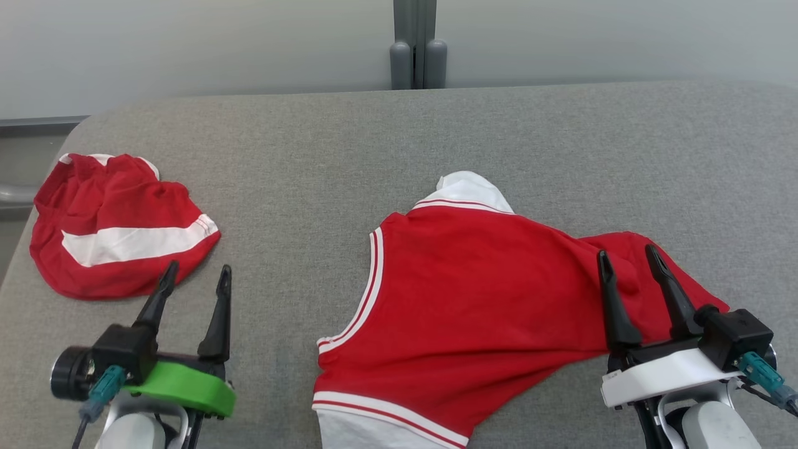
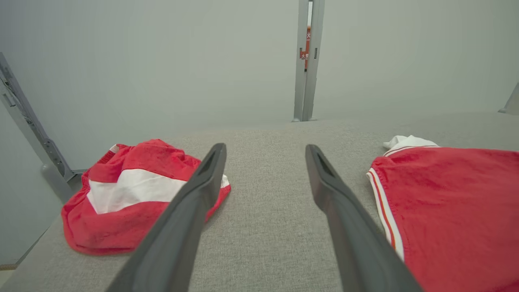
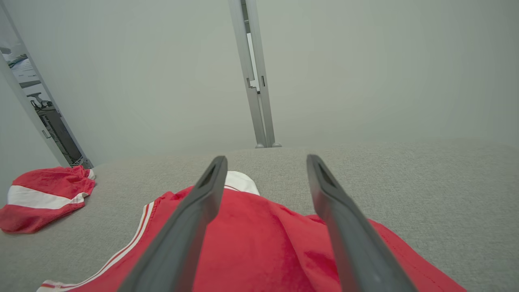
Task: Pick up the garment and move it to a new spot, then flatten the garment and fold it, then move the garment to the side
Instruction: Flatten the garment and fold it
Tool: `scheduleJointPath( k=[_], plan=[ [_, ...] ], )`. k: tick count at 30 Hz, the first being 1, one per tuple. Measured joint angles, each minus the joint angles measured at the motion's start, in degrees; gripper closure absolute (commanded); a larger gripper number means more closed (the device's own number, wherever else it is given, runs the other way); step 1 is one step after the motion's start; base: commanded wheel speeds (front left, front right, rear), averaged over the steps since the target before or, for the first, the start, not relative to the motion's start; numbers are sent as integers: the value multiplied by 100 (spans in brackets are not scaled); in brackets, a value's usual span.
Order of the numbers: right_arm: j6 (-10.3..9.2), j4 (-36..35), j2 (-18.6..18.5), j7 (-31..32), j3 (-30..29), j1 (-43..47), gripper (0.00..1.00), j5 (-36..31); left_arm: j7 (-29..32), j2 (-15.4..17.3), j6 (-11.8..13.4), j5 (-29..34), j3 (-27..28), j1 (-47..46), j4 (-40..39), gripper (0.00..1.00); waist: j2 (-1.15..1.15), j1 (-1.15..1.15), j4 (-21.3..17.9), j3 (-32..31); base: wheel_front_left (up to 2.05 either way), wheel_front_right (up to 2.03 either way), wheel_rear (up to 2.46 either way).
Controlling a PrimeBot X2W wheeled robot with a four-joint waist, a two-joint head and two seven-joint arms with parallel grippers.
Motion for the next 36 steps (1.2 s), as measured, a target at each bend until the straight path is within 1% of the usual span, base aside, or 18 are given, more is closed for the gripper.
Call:
scheduleJointPath(
  k=[5, 7, 12, 15, 22, 26, 30, 36],
  plan=[
    [0, 12, 1, 0, 114, -166, 0, -27, 1, 244, 0, -7, -770, -901, 244, 0, 0, 0, -109, 127, 0, 0, 0],
    [0, 20, 3, 0, 174, -255, 0, -33, 0, 298, 0, -132, -1081, -1335, 389, 0, 0, 0, -171, 187, 0, 0, 0],
    [0, 66, 46, 0, 280, -499, 0, -99, 0, 531, -1, -305, -1893, -2321, 781, 0, 0, 0, -431, 373, 0, 0, 0],
    [0, 81, 92, 0, 267, -553, 0, -136, 0, 654, -1, -493, -2316, -2703, 1137, 0, 0, 0, -626, 494, 0, 0, 0],
    [0, 79, 171, 0, 207, -595, 0, -199, 2, 920, -1, -1032, -3304, -3216, 2114, 0, 0, 0, -1145, 757, 0, 0, 0],
    [0, 76, 202, 0, 208, -625, 0, -220, 35, 978, -1, -1417, -3890, -3336, 2572, 0, 0, 0, -1405, 899, 0, 0, 0],
    [0, 58, 229, 0, 218, -682, 0, -229, 71, 985, -1, -1767, -4428, -3487, 2931, 0, 0, 0, -1573, 1062, 0, 0, 0],
    [0, 54, 245, 0, 188, -733, 0, -277, 69, 996, -1, -2174, -4896, -3744, 3450, 0, 0, 0, -1711, 1241, 0, 0, 0]
  ],
)
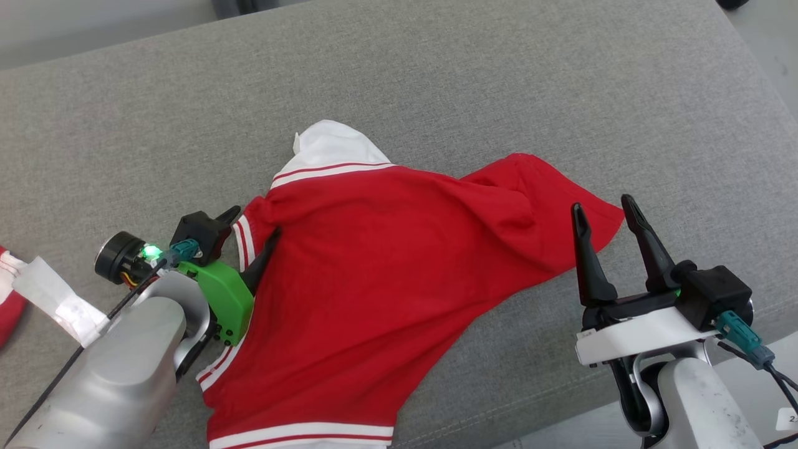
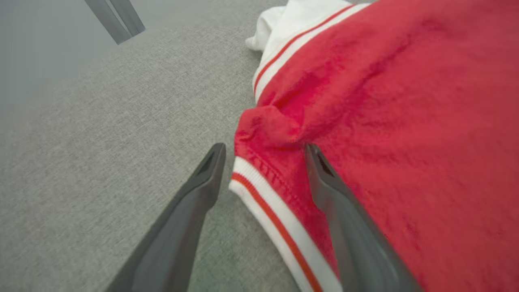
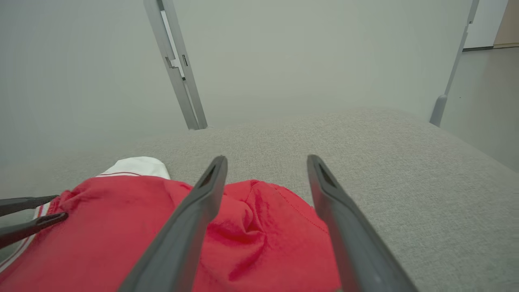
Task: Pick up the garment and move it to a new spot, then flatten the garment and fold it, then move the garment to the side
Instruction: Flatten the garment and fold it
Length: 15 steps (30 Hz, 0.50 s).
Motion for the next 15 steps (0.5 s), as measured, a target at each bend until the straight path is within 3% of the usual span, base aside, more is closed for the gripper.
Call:
scheduleJointPath(
  k=[2, 3, 4, 9, 15],
  plan=[
    [0, 0, 5, 0, -11, -2, 0, -8, 51, -32, 0, -200, -137, -53, 154, 0, 0, 0, -16, 28, 0, 0, 0],
    [0, 2, 10, 0, -19, -2, 0, -10, 142, -55, 0, -253, -255, -94, 197, 42, 0, 0, -15, 32, 0, 0, 0],
    [0, 2, 13, 0, -26, -2, 0, -16, 159, -83, 0, -308, -354, -138, 215, 100, 0, 0, -8, 29, 0, 0, 0],
    [0, -9, 22, 0, -46, -4, 0, -54, 152, -151, -15, -617, -689, -307, 205, 100, 0, 0, 45, 15, 0, 0, 0],
    [0, -34, 27, 0, -83, -3, 0, -55, -33, 116, -16, -772, -374, -1032, 246, 100, 0, 0, 125, 35, 0, 0, 0]
  ],
)
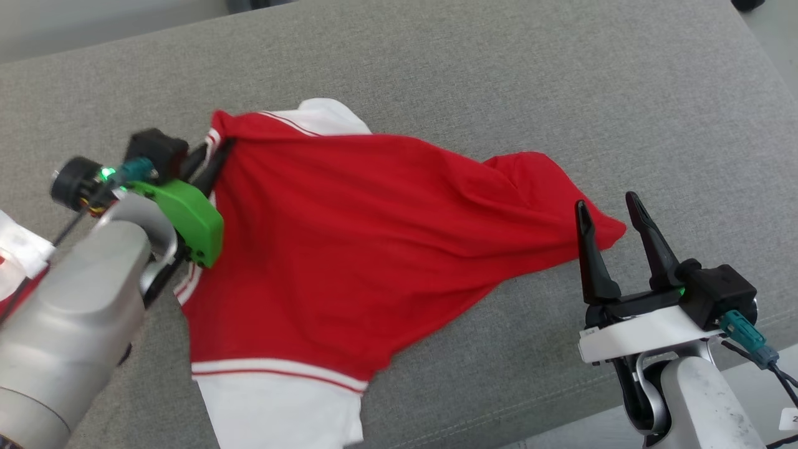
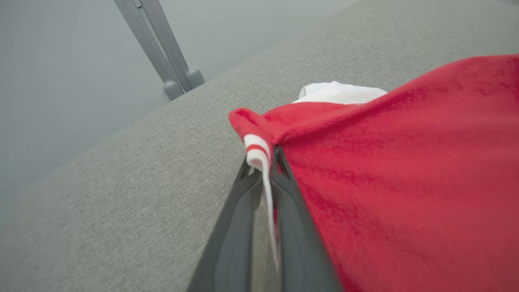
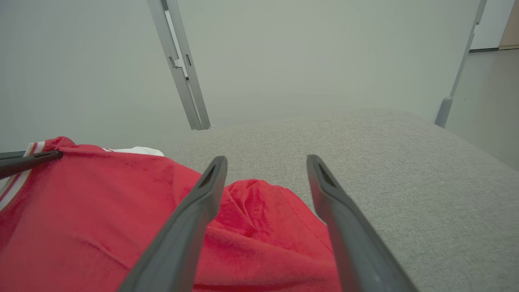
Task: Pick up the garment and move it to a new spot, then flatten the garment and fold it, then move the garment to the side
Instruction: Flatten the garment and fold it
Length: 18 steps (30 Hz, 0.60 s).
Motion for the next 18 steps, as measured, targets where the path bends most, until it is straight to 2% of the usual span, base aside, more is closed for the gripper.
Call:
scheduleJointPath(
  k=[5, 8, 10, 14, 18],
  plan=[
    [0, -2, 3, 0, -37, -6, 0, -4, -27, 374, 1, 127, 712, -571, -134, 100, 0, 0, 25, 68, 0, 0, 0],
    [0, 14, 3, 0, -41, -59, 0, -10, -27, 476, 1, 210, 832, -552, -55, 100, 0, 0, -9, 97, 0, 0, 0],
    [1, 29, 7, 0, -25, -88, 0, -12, -27, 501, 1, 267, 831, -505, 13, 0, 0, 0, -40, 106, 0, 0, 0],
    [0, 66, 8, 0, -45, -88, 0, -11, -27, 519, 1, 335, 1138, -415, -65, 0, 0, 0, -47, 91, 0, 0, 0],
    [0, 121, 10, 0, -81, -68, 0, -7, -27, 572, 5, 545, 1759, -154, -430, 0, 0, 0, 3, -30, 0, 0, 0]
  ],
)
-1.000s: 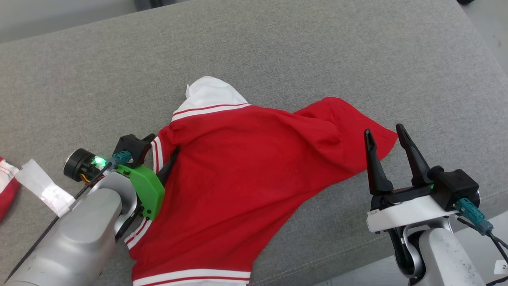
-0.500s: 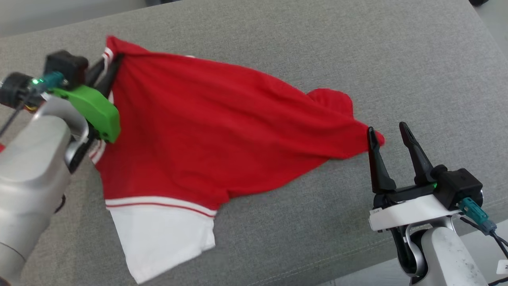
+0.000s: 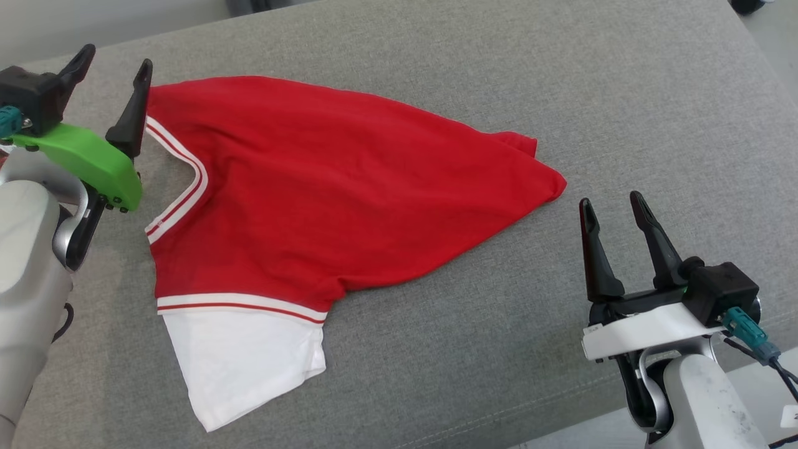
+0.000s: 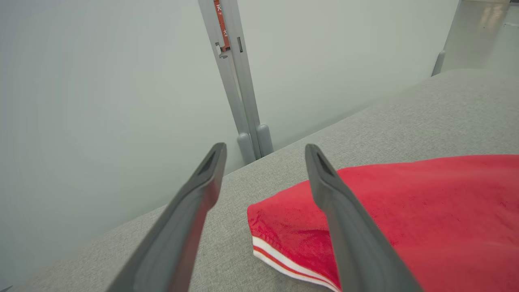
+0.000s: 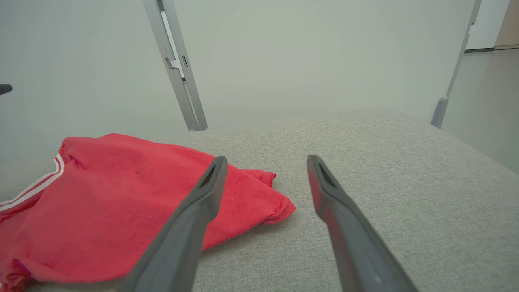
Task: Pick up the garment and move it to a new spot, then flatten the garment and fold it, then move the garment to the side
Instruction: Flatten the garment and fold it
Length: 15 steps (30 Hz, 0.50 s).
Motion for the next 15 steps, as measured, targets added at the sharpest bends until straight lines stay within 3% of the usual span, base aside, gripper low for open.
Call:
scheduleJointPath(
  k=[7, 15],
  plan=[
    [0, 115, 1, 1, -122, 233, 0, 18, -9, -156, 170, 461, 1552, 1135, -1302, 0, 0, 0, 212, -346, 0, 0, 0],
    [0, 216, -32, 0, -125, 439, 0, 77, -9, -635, 204, 1245, 2754, 2528, -2424, 0, 0, 0, 595, -746, 0, 0, 0]
  ],
)
